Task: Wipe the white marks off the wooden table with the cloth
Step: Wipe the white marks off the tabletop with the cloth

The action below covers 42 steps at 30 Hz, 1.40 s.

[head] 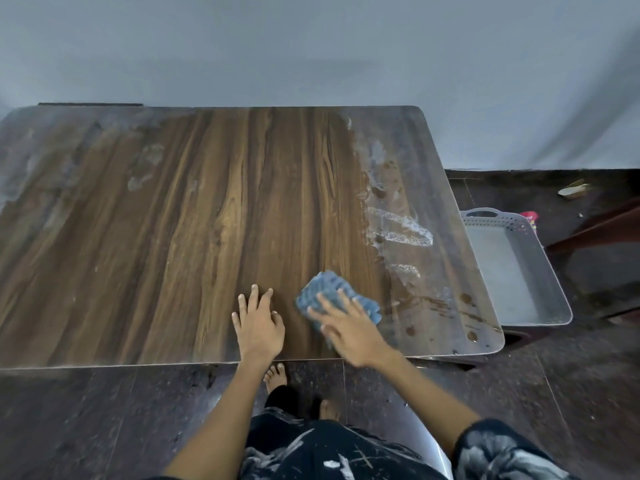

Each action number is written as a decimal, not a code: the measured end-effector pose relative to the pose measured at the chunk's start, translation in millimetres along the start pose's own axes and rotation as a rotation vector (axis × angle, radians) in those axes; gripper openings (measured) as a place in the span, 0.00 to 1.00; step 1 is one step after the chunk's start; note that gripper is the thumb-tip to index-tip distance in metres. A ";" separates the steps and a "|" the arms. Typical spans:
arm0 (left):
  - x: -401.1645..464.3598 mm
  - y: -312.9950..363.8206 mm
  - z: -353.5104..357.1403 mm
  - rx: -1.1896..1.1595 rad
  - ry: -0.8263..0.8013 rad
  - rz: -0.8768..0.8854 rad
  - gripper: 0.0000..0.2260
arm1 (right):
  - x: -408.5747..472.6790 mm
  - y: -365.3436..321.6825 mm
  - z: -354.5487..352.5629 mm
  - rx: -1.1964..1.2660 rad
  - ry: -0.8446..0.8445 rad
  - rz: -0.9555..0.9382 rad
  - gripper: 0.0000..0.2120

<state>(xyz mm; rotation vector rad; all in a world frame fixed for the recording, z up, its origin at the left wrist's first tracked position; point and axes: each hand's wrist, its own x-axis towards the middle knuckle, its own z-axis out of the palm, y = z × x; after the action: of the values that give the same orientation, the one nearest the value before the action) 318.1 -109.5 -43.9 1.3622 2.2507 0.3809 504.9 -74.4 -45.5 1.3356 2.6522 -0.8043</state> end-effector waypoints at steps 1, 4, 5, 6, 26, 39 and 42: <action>-0.5 2.7 2.7 -0.010 0.004 0.015 0.21 | -12.1 1.1 5.9 -0.010 -0.019 -0.063 0.21; -0.9 11.4 11.3 -0.015 0.013 0.066 0.21 | -42.1 26.1 8.8 -0.015 -0.011 -0.122 0.21; -0.1 13.9 13.7 -0.008 0.004 0.078 0.21 | -48.4 38.4 4.4 -0.018 -0.010 -0.121 0.20; 2.0 16.1 14.7 -0.002 -0.008 0.088 0.21 | -52.0 51.0 -2.0 -0.027 -0.009 -0.106 0.20; 175.9 116.1 12.6 0.199 -0.141 0.286 0.23 | 80.7 89.8 -74.1 -0.014 0.123 0.262 0.22; 271.7 150.1 16.0 0.200 -0.084 0.272 0.23 | 238.6 137.1 -154.8 -0.028 0.183 0.347 0.23; 305.7 161.9 13.8 0.185 -0.060 0.252 0.24 | 232.5 140.5 -147.2 -0.070 0.141 0.154 0.23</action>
<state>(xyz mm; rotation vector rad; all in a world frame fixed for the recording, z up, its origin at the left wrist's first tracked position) 327.9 236.2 -57.9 1.7374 2.1129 0.2159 493.0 234.4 -43.7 1.6097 2.6102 -0.6150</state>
